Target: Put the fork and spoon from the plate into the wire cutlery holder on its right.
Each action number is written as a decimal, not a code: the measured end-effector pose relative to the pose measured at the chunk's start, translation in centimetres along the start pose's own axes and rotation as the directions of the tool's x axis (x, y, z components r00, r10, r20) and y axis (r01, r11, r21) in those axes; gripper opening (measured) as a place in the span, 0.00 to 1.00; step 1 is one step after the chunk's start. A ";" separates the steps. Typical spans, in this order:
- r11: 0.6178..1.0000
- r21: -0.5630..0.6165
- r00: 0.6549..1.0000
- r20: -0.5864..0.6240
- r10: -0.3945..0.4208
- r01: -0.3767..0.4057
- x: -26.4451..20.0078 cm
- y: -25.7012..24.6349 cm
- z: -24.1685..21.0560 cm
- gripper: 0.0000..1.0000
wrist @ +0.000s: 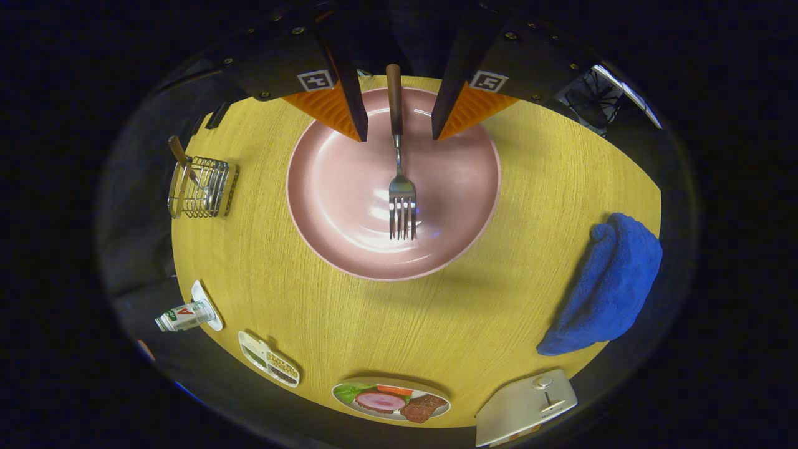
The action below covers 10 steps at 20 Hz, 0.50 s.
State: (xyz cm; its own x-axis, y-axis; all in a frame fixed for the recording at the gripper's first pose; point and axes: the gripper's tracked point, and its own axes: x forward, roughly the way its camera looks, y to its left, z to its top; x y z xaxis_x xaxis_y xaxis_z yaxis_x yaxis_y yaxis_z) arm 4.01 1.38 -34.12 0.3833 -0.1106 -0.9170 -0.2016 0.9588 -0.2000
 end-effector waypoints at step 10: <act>0.999 -0.003 0.999 -0.031 0.041 -0.041 2.9 0.4 -1.5 0.59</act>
State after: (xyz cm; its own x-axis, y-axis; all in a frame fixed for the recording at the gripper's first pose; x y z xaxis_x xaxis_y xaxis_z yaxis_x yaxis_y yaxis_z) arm 3.72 1.04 -37.33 0.3470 -0.0788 -0.9346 -0.2202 0.9618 -0.1629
